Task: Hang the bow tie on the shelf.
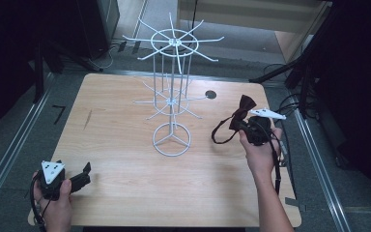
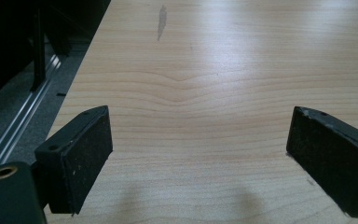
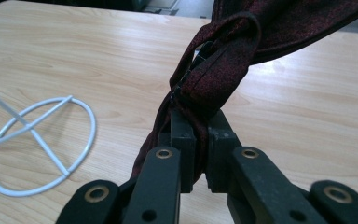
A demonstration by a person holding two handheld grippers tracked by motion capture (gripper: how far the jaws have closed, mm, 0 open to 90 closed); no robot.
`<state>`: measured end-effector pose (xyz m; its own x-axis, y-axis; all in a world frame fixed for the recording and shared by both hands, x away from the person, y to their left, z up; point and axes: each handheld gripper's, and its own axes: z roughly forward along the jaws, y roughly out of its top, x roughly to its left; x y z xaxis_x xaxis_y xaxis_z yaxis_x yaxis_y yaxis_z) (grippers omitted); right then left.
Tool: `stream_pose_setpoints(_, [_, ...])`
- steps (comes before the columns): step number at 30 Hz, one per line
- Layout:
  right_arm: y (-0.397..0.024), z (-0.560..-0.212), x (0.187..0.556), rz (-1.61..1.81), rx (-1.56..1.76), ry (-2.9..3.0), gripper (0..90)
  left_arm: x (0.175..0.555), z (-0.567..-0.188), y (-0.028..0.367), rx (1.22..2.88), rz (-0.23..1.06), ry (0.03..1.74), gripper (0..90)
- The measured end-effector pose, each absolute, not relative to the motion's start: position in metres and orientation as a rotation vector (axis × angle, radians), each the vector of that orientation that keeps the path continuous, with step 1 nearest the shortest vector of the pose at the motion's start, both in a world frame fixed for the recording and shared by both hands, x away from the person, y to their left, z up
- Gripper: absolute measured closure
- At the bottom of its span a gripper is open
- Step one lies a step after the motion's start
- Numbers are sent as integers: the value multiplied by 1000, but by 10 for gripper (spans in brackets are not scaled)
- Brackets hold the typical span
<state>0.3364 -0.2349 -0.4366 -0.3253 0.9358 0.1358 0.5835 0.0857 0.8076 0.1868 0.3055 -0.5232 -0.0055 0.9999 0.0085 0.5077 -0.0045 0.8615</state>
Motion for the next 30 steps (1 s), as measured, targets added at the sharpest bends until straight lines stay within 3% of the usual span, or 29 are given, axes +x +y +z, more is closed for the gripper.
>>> stream_pose_setpoints(30, [-182,-400,343,1245,1318,1902,852,187,-523,306,1589,915,1592,75])
